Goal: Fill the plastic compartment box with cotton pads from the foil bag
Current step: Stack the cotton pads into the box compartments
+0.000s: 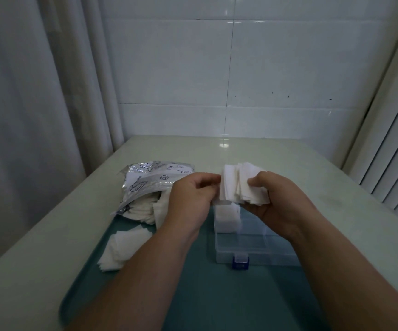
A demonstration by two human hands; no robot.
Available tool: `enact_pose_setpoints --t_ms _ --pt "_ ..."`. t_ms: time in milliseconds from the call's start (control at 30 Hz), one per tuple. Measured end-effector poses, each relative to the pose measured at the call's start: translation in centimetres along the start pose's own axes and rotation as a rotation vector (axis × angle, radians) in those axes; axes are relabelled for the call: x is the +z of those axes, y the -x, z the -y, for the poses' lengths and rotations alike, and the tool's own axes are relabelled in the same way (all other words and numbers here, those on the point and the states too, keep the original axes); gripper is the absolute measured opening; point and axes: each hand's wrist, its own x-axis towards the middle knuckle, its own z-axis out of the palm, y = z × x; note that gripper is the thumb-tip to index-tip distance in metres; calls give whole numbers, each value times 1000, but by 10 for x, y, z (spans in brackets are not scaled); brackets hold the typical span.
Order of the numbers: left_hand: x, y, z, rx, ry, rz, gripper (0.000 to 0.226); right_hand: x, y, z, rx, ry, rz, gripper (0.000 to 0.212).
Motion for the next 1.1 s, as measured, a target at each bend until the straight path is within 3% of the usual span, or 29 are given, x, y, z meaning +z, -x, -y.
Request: enact_pose_setpoints --t_ms 133,300,433,533,600,767,933,1100 --pt "1 5 -5 -24 65 51 14 1 -1 -2 -11 58 -22 31" --pt "2 3 -2 -56 115 37 20 2 1 -1 -29 181 -70 18" --pt "2 2 -1 -24 101 40 23 2 2 -2 -70 278 -93 30" --pt "1 2 -3 -31 152 36 25 3 2 -3 -96 284 -102 27" --pt "0 2 -2 -8 122 40 21 2 1 -3 -105 314 -101 32" --pt "0 0 3 7 5 -43 38 2 2 -4 -98 267 -59 37" --pt "-3 -3 6 97 -194 -193 32 0 3 1 -148 225 -45 36" --pt "-1 -3 6 135 -261 -173 25 2 1 -2 -200 314 -32 33"
